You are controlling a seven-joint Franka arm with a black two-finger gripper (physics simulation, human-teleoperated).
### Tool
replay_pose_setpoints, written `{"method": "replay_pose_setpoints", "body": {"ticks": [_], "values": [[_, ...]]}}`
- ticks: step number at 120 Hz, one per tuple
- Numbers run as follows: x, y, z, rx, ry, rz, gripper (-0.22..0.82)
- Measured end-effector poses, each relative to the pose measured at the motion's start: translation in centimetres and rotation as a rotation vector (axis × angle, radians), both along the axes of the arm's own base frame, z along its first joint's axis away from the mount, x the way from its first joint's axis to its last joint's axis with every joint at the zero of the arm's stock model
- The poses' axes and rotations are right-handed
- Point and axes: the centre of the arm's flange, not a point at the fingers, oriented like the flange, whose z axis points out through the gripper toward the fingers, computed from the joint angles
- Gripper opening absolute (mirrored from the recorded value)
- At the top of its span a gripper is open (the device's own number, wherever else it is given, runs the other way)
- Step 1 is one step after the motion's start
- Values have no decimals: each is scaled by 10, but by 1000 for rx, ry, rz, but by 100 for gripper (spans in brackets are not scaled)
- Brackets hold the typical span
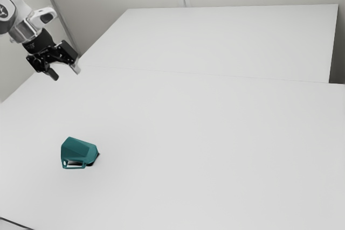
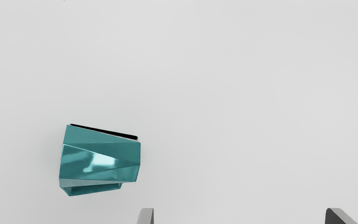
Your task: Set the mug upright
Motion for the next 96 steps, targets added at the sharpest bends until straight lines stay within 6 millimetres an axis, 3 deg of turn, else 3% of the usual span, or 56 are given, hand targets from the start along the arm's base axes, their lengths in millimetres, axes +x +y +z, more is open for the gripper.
{"method": "replay_pose_setpoints", "body": {"ticks": [21,54,96], "values": [[-14,30,-37,-98,-64,20,60],[-36,81,-66,-144,-148,27,60],[-69,124,-110,-190,-205,22,60]]}}
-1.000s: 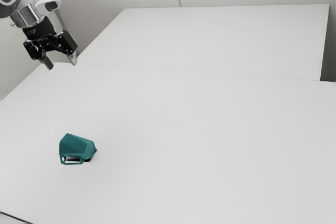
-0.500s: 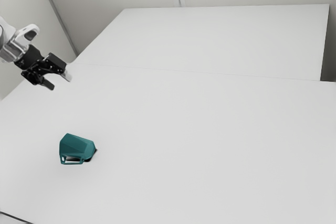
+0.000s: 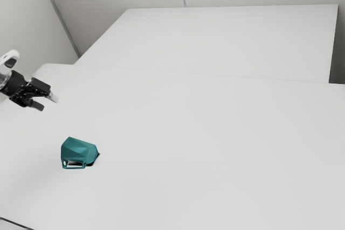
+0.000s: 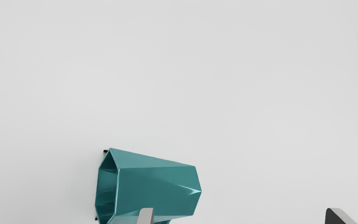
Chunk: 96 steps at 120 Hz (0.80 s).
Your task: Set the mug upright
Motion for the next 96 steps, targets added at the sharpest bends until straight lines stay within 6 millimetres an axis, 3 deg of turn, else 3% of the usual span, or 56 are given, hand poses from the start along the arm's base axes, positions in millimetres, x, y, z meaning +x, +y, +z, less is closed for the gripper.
{"method": "replay_pose_setpoints", "body": {"ticks": [58,96], "values": [[-32,33,-72,-126,-118,-10,60],[-50,41,-114,-262,-72,1,60]]}}
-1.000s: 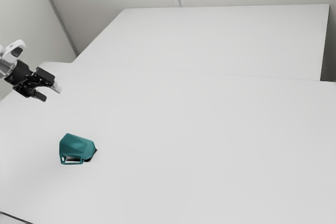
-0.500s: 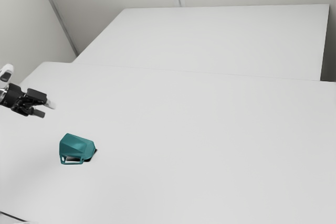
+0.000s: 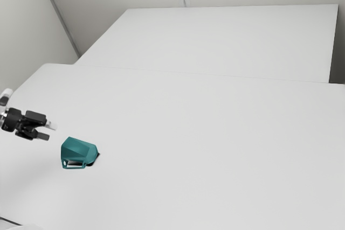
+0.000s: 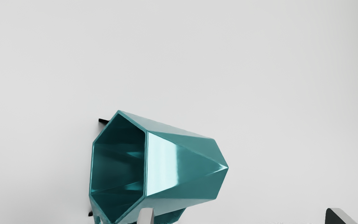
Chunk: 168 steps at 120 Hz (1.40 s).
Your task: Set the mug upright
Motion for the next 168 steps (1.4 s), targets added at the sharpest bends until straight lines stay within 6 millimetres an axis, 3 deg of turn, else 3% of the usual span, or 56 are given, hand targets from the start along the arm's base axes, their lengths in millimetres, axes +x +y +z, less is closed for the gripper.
{"method": "replay_pose_setpoints", "body": {"ticks": [56,115,168], "values": [[-2,7,-43,-76,61,7,60],[15,18,-61,-76,66,19,60],[38,-6,-65,-73,59,-29,60]]}}
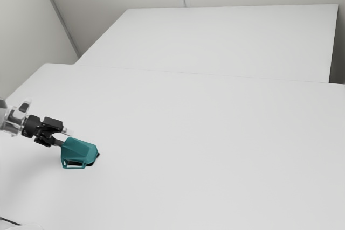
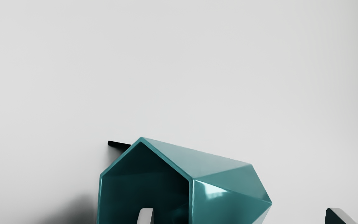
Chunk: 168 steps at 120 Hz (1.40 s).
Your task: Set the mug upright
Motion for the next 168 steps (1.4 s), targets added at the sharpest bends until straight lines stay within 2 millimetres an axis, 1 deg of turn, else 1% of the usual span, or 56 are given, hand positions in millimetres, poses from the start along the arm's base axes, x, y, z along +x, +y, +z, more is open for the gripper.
{"method": "replay_pose_setpoints", "body": {"ticks": [36,64,75,82,109,127,143,168], "values": [[8,-11,-6,-3,4,-19,60],[11,-22,-15,-24,36,-20,60],[11,-25,-16,-32,48,-15,58],[10,-25,-17,-35,54,-9,52],[11,-25,-16,-39,68,8,23],[13,-27,-13,-36,71,10,7],[17,-30,-9,-30,69,5,-3],[35,-45,15,0,42,-25,-13]]}}
